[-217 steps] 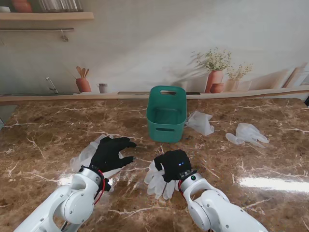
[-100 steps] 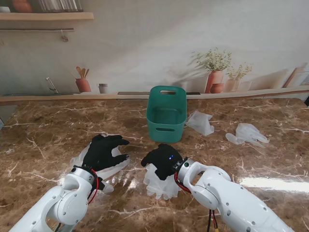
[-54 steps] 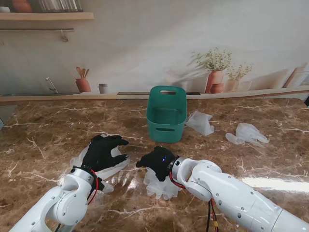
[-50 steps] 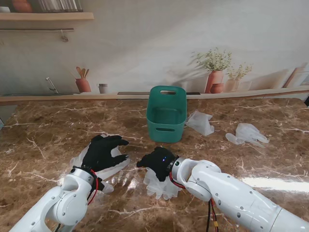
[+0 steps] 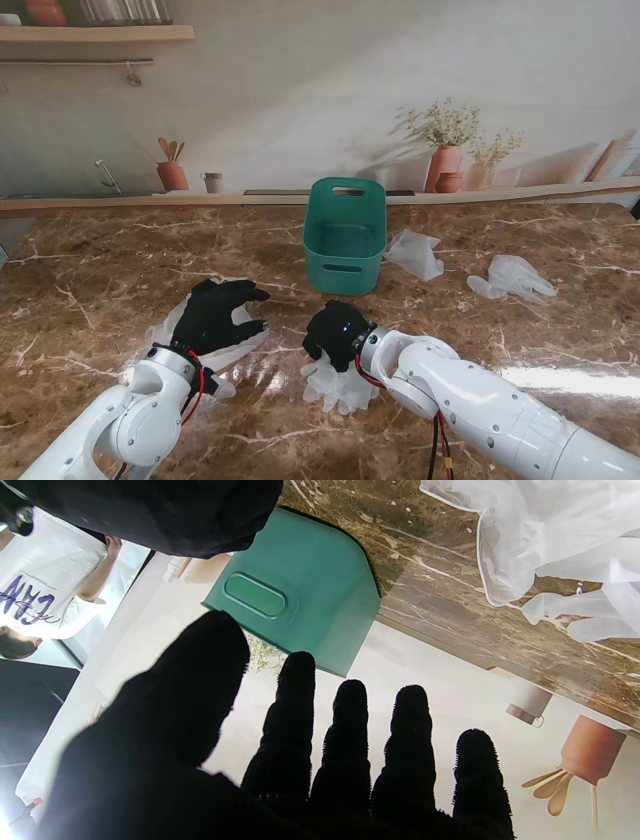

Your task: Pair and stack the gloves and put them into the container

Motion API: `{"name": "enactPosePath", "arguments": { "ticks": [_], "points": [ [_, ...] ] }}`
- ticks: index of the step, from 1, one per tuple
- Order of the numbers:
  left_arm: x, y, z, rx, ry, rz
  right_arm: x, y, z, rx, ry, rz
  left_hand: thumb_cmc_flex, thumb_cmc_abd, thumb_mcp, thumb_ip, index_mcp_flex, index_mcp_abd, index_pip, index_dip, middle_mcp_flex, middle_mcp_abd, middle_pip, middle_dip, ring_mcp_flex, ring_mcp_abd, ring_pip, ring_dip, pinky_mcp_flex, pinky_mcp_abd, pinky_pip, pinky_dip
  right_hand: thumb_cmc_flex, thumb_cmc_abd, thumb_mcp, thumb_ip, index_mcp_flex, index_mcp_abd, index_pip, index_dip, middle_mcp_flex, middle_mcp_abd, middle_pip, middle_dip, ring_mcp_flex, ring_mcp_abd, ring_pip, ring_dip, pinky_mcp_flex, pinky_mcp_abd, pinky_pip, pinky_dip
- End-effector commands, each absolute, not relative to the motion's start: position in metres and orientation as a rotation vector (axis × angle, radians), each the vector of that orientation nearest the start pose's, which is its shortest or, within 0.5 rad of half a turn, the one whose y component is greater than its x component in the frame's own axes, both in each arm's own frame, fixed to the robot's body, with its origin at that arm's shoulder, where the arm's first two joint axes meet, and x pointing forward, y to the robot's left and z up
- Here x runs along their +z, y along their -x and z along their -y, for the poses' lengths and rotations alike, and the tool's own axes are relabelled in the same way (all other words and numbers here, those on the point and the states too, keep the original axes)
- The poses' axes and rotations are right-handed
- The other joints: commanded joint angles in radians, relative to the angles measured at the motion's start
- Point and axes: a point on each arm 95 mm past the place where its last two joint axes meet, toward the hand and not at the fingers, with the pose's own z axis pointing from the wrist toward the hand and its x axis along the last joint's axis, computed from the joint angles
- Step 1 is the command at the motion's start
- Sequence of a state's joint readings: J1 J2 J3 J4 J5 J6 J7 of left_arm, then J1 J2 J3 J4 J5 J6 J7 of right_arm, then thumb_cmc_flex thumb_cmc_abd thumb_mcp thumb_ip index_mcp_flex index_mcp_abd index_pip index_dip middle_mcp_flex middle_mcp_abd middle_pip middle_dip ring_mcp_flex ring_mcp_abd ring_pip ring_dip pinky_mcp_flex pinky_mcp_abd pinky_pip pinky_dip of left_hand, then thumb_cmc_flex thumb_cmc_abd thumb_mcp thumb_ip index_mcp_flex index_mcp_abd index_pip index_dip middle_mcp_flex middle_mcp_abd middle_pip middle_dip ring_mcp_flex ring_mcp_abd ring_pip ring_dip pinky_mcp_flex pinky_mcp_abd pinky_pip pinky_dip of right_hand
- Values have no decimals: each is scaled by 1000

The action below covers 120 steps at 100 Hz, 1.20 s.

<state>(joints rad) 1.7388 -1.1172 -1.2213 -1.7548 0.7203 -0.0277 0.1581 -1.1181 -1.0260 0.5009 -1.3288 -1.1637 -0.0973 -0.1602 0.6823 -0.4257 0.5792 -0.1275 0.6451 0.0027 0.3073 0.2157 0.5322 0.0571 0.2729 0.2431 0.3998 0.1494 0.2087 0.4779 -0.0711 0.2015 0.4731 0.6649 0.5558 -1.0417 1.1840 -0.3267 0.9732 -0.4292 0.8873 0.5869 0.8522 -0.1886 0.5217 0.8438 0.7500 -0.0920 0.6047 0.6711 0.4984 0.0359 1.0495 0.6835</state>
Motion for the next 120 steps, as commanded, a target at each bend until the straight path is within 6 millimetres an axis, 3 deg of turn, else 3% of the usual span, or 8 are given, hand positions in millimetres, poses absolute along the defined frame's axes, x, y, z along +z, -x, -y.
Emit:
{"name": "enactPosePath", "arguments": {
  "ticks": [1,6,12,27,57,73,106,120],
  "points": [
    [-321,-349,26,-1801,1442,-1257,-395,-399,-99,1411,-496,-2090,-21,41,-8,28,30,-30,10,13,2,-21,-21,-13,-14,-46,-22,-12,-12,10,-23,9,23,-55,-19,-48,38,-39,35,58,-35,36,-117,-162,-18,-20,-101,-89,4,-6,24,13],
    [-320,-349,26,-1800,1442,-1255,-394,-400,-97,1438,-499,-2074,-21,41,-8,28,29,-29,10,13,2,-21,-22,-13,-14,-47,-22,-11,-12,10,-23,8,30,-65,-6,-45,44,-38,25,89,28,51,-161,-284,76,-6,-146,-150,69,-4,61,16],
    [-320,-349,26,-1800,1443,-1255,-390,-401,-96,1474,-527,-2042,-21,42,-9,28,31,-30,11,13,1,-20,-22,-14,-15,-46,-22,-12,-13,10,-24,6,40,-62,9,-39,38,-27,26,119,185,43,-137,-324,240,7,-121,-152,159,4,121,14],
    [-320,-349,26,-1800,1441,-1259,-381,-406,-87,1558,-693,-1916,-21,42,-9,28,31,-32,12,14,2,-22,-22,-14,-14,-47,-22,-12,-13,10,-25,3,53,-26,16,-29,23,2,24,182,389,6,-45,-96,401,14,-3,-15,238,17,251,0],
    [-320,-350,28,-1801,1445,-1267,-379,-399,-48,1595,-905,-1623,-16,50,-16,28,30,-29,14,15,-2,-17,-25,-15,-18,-43,-24,-12,-16,10,-33,-3,38,51,-4,-6,-19,6,-5,260,276,17,-117,-113,238,8,-148,-105,50,44,63,-60],
    [-321,-352,31,-1808,1450,-1273,-376,-383,-35,1577,-861,-1590,-12,51,-20,29,29,-28,14,15,-6,-14,-26,-15,-23,-43,-26,-13,-16,10,-36,-3,23,48,-6,-3,-21,-4,-25,279,133,37,-142,-292,115,18,-237,-178,-45,48,-68,-50],
    [-323,-351,34,-1820,1448,-1269,-377,-351,-28,1535,-790,-1700,-10,51,-20,30,28,-30,14,15,-5,-16,-25,-15,-21,-44,-25,-13,-15,10,-38,0,-61,32,-19,-16,-20,-16,-48,184,0,64,-249,-412,-29,47,-353,-261,-138,56,-209,-59],
    [-323,-351,33,-1820,1447,-1265,-383,-348,-25,1523,-891,-1824,-13,50,-19,30,28,-29,13,15,-4,-18,-25,-15,-20,-44,-25,-13,-15,10,-37,1,-198,78,-98,-21,-38,21,-55,110,-95,97,-339,-495,-123,104,-442,-339,-178,90,-301,-89]
  ]
}}
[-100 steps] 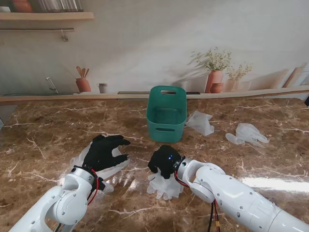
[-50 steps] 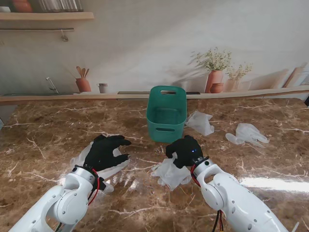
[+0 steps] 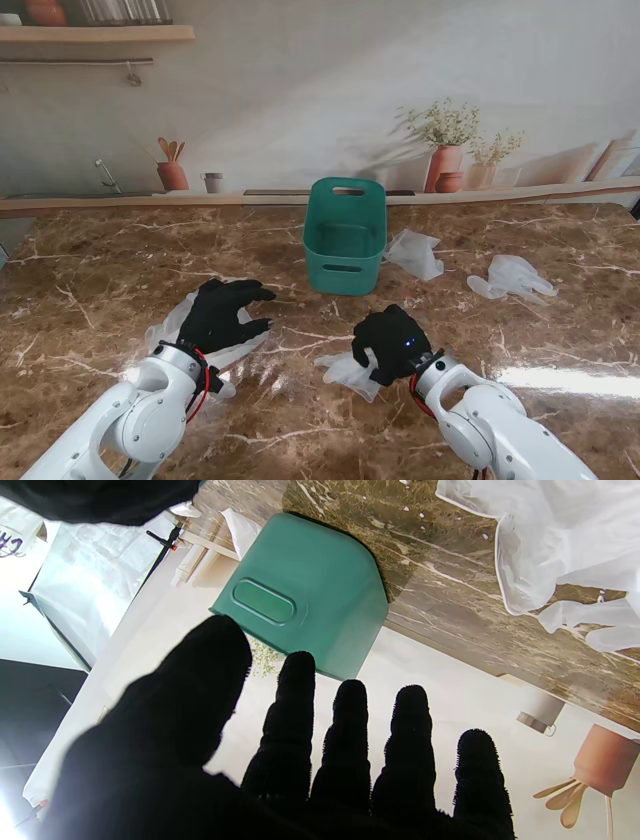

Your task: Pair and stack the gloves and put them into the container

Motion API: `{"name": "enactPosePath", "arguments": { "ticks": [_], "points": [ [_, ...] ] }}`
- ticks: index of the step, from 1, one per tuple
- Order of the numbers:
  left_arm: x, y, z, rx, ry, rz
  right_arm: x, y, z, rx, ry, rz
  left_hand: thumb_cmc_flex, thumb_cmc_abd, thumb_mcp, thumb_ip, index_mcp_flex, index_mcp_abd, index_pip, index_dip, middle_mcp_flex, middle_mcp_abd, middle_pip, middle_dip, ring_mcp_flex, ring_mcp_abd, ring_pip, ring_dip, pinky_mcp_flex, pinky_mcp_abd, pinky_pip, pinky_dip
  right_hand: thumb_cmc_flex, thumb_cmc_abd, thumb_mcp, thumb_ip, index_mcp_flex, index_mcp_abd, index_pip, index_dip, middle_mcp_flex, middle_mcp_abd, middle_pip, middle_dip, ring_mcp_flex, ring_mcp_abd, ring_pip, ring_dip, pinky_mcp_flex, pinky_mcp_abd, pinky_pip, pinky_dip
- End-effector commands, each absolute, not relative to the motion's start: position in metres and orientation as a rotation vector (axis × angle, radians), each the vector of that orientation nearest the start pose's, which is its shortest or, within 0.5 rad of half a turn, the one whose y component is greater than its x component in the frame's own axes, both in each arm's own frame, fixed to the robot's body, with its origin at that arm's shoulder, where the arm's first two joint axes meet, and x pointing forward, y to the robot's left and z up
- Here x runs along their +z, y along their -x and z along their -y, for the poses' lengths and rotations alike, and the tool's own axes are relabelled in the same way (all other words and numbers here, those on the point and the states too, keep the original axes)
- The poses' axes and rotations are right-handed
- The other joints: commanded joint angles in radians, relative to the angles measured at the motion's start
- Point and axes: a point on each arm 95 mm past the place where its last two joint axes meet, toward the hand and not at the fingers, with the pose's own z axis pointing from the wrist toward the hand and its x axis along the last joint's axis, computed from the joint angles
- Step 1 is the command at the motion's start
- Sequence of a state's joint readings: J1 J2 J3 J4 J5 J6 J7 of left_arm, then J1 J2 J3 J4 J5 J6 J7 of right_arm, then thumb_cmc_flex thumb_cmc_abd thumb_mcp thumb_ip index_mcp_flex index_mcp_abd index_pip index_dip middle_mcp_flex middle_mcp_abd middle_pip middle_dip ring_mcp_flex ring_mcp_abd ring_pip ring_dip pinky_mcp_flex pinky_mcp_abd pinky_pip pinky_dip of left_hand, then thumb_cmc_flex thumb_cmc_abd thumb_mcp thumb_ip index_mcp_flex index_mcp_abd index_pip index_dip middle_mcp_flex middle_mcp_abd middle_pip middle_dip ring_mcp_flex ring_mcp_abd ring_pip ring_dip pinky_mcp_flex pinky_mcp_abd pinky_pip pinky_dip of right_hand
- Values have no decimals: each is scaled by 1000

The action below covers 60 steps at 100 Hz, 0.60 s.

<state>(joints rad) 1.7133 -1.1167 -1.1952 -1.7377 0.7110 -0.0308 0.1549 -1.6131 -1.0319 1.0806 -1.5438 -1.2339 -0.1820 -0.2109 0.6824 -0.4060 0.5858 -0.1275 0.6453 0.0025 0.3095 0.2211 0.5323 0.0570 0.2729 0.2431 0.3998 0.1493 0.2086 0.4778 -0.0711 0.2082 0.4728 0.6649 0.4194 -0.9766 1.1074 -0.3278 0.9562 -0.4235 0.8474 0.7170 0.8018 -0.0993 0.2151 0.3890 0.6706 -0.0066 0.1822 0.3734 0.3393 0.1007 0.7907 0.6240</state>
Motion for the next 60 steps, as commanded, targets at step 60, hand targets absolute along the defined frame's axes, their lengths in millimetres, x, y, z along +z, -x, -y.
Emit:
{"name": "enactPosePath", "arguments": {
  "ticks": [60],
  "points": [
    [-327,-351,31,-1827,1460,-1261,-418,-357,-36,1428,-959,-1962,-20,30,-23,28,30,-31,11,9,-14,-29,-31,-18,-22,-46,-26,-13,-16,3,-43,0,369,-28,57,46,92,42,112,418,314,-69,325,430,517,-75,594,298,570,-80,524,-87]
  ]
}}
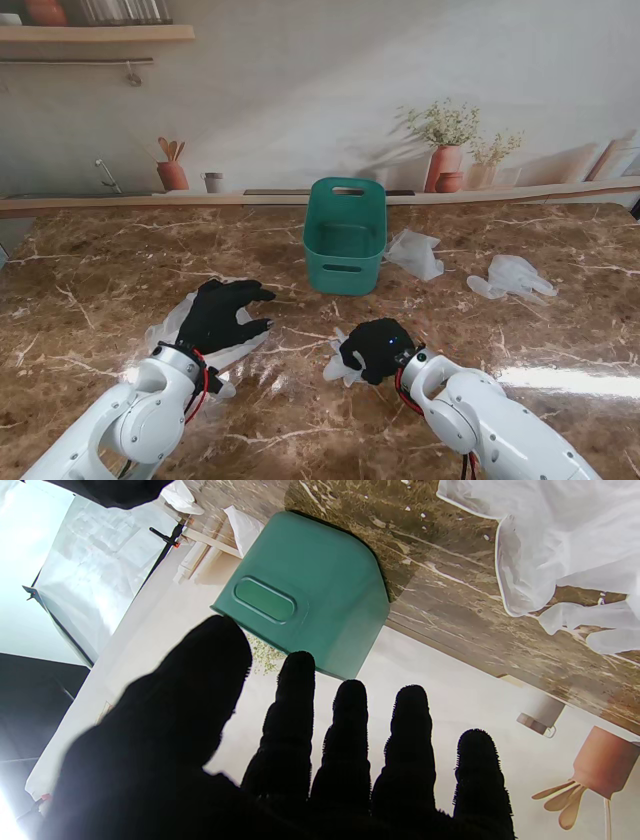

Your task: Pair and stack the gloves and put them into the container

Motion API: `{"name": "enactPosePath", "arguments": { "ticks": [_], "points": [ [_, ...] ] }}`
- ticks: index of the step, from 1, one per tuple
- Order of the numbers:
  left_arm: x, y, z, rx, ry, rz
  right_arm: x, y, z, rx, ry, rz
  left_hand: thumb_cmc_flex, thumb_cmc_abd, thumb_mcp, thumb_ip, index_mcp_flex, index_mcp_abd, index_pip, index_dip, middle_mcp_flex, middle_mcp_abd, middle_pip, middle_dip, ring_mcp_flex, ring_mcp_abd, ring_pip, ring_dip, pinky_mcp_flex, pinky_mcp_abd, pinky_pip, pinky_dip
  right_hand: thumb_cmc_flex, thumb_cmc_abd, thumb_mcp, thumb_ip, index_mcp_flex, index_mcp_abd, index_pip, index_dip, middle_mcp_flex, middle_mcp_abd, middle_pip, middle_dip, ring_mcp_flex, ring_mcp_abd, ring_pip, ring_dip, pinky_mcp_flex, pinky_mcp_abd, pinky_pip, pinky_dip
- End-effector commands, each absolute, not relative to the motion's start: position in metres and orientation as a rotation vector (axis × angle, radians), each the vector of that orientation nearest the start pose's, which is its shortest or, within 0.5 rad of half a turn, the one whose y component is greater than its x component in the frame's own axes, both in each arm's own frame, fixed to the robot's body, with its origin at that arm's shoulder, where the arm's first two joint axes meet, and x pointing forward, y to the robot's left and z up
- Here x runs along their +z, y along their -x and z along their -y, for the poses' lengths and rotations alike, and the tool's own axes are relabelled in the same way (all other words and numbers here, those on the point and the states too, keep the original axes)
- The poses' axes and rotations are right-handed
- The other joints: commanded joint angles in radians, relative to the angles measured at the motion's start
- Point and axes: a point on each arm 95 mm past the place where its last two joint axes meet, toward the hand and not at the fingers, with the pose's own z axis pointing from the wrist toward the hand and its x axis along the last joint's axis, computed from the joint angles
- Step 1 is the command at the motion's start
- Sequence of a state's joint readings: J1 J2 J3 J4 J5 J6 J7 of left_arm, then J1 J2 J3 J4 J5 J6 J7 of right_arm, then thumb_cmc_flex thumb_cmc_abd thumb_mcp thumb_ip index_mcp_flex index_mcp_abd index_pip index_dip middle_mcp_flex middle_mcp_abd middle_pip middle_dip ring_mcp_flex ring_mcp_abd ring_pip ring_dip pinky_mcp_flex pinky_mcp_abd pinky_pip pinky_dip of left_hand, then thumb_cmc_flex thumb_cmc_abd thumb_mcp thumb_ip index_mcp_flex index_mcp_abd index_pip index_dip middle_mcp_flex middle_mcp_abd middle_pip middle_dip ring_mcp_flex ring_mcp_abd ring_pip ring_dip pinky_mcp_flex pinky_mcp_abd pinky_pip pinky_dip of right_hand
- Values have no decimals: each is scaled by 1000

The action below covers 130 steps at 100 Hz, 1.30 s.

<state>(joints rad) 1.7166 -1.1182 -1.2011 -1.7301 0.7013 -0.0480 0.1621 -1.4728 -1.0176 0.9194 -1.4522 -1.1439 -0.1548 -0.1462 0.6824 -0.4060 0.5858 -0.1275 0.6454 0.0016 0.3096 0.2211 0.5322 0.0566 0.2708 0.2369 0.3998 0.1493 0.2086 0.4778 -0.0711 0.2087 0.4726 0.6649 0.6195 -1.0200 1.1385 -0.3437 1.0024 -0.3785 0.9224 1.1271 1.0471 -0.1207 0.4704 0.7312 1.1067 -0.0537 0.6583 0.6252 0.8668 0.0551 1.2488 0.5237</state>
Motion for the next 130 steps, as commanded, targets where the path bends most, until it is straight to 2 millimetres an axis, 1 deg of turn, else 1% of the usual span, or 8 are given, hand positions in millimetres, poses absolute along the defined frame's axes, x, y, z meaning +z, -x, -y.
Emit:
{"name": "enactPosePath", "arguments": {
  "ticks": [1,10,17,43,56,72,93,130],
  "points": [
    [-327,-351,31,-1827,1460,-1261,-417,-357,-36,1431,-957,-1960,-19,32,-23,28,30,-30,11,9,-15,-29,-29,-12,-23,-46,-26,-13,-16,3,-43,0,170,14,26,62,48,-2,37,7,73,-49,74,93,83,-27,124,47,46,-35,70,15],
    [-328,-351,32,-1826,1465,-1261,-410,-358,-37,1470,-932,-1908,-18,42,-27,28,32,-28,11,9,-14,-27,-29,-12,-25,-44,-27,-14,-14,2,-42,1,178,6,29,62,71,7,41,-2,104,-57,104,125,95,-23,167,55,73,-32,93,22],
    [-328,-350,33,-1828,1466,-1268,-397,-360,-38,1514,-909,-1849,-19,46,-32,27,27,-27,8,8,-16,-27,-30,-12,-29,-46,-29,-14,-15,2,-42,1,177,4,29,61,76,11,40,-7,111,-56,109,132,100,-20,174,55,83,-30,100,23],
    [-330,-350,37,-1839,1468,-1271,-318,-377,-41,1663,-759,-1638,-15,51,-48,29,30,-17,13,12,-16,-23,-30,-13,-30,-45,-29,-15,-17,2,-45,1,178,16,31,64,78,14,39,-14,112,-53,112,143,102,-16,177,55,79,-28,100,24],
    [-330,-350,38,-1839,1468,-1266,-277,-396,-41,1685,-664,-1555,-13,52,-53,31,25,-19,13,12,-17,-23,-31,-13,-30,-46,-29,-16,-16,2,-46,1,178,16,29,64,77,15,40,-15,111,-52,112,147,101,-16,178,55,79,-28,100,25],
    [-330,-350,38,-1839,1475,-1256,-238,-434,-43,1686,-600,-1476,-11,58,-55,32,36,-20,20,16,-15,-20,-29,-13,-28,-43,-28,-15,-12,0,-40,5,177,19,30,64,76,14,40,-17,111,-52,110,148,101,-16,178,56,77,-28,99,26],
    [-333,-349,40,-1835,1480,-1303,-218,-485,-48,1679,-585,-1478,-15,59,-55,32,29,-25,21,18,-19,-24,-29,-12,-29,-47,-26,-14,-14,1,-38,5,173,26,30,65,69,10,39,-18,106,-56,114,157,95,-19,184,66,72,-26,99,30],
    [-337,-349,36,-1808,1494,-1295,-211,-550,-67,1647,-580,-1514,-14,59,-54,32,30,-22,24,19,-19,-23,-28,-12,-29,-46,-26,-13,-15,2,-41,3,149,37,31,61,53,-21,36,-16,102,-77,115,156,89,-42,194,64,40,-38,136,62]
  ]
}}
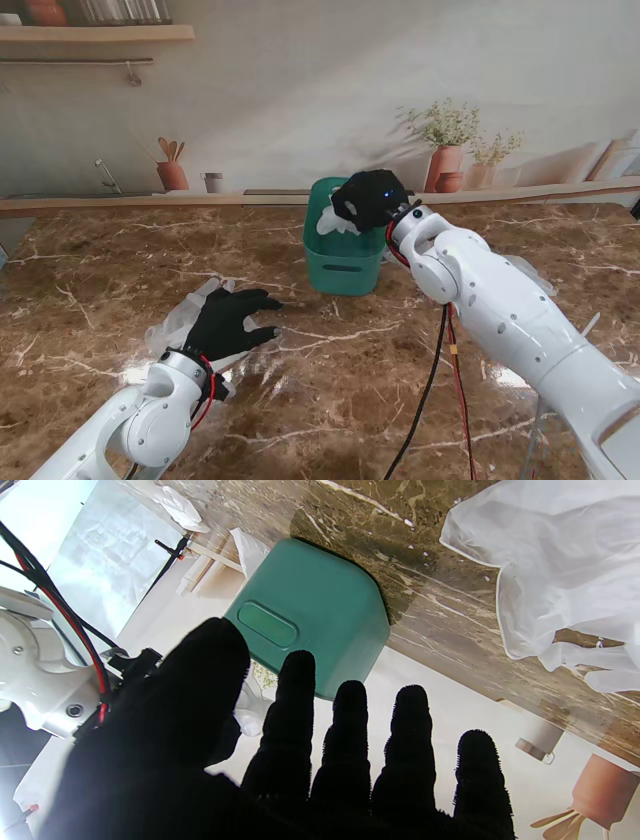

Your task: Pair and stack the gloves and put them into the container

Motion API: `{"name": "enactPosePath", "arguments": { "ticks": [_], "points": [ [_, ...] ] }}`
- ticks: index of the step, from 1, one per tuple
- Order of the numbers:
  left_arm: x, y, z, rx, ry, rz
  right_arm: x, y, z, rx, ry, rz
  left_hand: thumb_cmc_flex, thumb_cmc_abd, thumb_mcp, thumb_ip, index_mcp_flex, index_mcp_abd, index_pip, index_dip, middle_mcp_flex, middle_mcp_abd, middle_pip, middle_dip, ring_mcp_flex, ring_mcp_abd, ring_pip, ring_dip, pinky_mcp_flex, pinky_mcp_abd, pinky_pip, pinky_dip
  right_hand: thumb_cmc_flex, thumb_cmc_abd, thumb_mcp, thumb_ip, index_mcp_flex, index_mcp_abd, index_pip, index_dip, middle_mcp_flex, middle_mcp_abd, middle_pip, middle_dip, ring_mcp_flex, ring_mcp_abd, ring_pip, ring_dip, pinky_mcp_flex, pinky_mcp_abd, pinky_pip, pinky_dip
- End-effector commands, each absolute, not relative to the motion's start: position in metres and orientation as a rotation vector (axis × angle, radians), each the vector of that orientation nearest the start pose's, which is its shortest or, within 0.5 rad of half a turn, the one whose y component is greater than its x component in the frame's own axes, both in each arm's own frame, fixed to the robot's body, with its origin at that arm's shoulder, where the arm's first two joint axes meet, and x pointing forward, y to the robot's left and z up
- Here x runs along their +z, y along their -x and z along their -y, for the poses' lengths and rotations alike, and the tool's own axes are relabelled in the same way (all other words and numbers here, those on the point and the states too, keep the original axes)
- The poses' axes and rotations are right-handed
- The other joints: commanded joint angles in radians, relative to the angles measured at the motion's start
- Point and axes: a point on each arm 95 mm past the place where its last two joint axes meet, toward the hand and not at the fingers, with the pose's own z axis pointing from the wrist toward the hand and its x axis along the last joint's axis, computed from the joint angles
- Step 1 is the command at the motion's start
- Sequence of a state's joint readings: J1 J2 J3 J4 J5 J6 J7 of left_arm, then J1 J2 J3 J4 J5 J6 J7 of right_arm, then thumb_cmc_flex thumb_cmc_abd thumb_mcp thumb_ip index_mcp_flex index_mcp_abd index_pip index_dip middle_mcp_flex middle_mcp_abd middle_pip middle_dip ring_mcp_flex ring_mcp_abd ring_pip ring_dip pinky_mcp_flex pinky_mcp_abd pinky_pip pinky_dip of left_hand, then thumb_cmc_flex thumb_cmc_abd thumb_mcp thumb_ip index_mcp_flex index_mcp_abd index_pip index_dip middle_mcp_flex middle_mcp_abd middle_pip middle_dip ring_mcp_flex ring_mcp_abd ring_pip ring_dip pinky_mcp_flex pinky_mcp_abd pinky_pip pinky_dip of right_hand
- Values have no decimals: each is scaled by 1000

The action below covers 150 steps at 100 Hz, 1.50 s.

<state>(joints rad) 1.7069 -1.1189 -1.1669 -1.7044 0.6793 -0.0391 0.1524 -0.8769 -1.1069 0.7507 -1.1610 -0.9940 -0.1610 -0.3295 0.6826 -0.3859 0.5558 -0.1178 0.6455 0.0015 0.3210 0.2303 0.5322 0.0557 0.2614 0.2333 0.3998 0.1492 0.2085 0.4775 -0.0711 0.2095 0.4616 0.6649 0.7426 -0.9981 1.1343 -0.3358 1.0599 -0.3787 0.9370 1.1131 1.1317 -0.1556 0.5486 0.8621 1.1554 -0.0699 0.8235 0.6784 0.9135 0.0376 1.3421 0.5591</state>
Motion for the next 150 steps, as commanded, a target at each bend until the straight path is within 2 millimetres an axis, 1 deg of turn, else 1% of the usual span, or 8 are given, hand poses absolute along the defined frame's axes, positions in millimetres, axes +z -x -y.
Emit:
{"name": "enactPosePath", "arguments": {
  "ticks": [1,27,38,45,53,79,118,150],
  "points": [
    [-337,-349,36,-1808,1493,-1295,-211,-551,-67,1646,-581,-1517,-14,38,-24,22,30,-22,12,9,-19,-23,-19,-8,-29,-46,-26,-13,-14,1,-29,3,26,15,35,53,-4,-21,22,-2,16,-42,37,25,40,-26,29,11,-7,-21,43,27],
    [-336,-350,33,-1804,1493,-1271,-229,-580,-74,1581,-664,-1611,-11,36,-22,23,29,-23,12,9,-19,-24,-19,-9,-30,-46,-27,-14,-16,2,-33,1,-13,19,36,42,-53,-27,-29,-48,-11,-41,23,19,3,-26,4,-12,-56,-10,3,14],
    [-336,-350,33,-1804,1493,-1276,-242,-583,-72,1543,-715,-1663,-10,36,-21,23,30,-22,12,9,-20,-23,-19,-9,-30,-45,-27,-14,-16,1,-34,1,-107,30,38,17,-206,39,-98,-422,-61,-17,-68,-43,-60,-18,-140,-14,-161,19,-99,6],
    [-336,-350,33,-1804,1492,-1277,-247,-582,-70,1501,-739,-1701,-7,34,-19,23,32,-24,13,10,-18,-23,-19,-9,-30,-45,-27,-14,-16,1,-35,1,-202,56,45,42,-223,109,-222,-547,-118,-5,-100,-161,-123,-23,-247,-69,-240,30,-172,9],
    [-336,-350,32,-1802,1492,-1279,-250,-580,-66,1456,-755,-1731,-8,32,-19,22,31,-24,12,10,-20,-24,-20,-9,-30,-45,-28,-15,-16,2,-36,1,-307,92,49,177,-235,170,-429,-524,-179,6,-142,-308,-205,-10,-348,-121,-325,37,-259,28],
    [-335,-351,32,-1809,1481,-1277,-242,-570,-57,1437,-813,-1768,-11,32,-19,22,32,-28,14,12,-21,-25,-21,-10,-30,-47,-29,-15,-17,0,-41,1,-483,147,-44,175,-341,164,-580,-585,-300,32,-256,-404,-354,47,-497,-192,-454,60,-380,67],
    [-334,-352,32,-1817,1473,-1281,-235,-556,-48,1372,-900,-1860,-12,32,-24,21,54,-48,31,20,-23,-20,-22,-10,-36,-39,-27,-12,-19,0,-51,1,-546,205,-129,185,-381,41,-646,-676,-425,98,-432,-604,-434,145,-625,-284,-520,100,-486,105],
    [-333,-353,31,-1819,1464,-1280,-232,-552,-31,1394,-856,-1745,-11,34,-27,22,56,-46,36,25,-25,-17,-23,-11,-38,-38,-26,-10,-18,1,-57,4,-527,265,-163,200,-447,173,-679,-704,-403,62,-363,-598,-405,64,-589,-280,-485,56,-479,132]
  ]
}}
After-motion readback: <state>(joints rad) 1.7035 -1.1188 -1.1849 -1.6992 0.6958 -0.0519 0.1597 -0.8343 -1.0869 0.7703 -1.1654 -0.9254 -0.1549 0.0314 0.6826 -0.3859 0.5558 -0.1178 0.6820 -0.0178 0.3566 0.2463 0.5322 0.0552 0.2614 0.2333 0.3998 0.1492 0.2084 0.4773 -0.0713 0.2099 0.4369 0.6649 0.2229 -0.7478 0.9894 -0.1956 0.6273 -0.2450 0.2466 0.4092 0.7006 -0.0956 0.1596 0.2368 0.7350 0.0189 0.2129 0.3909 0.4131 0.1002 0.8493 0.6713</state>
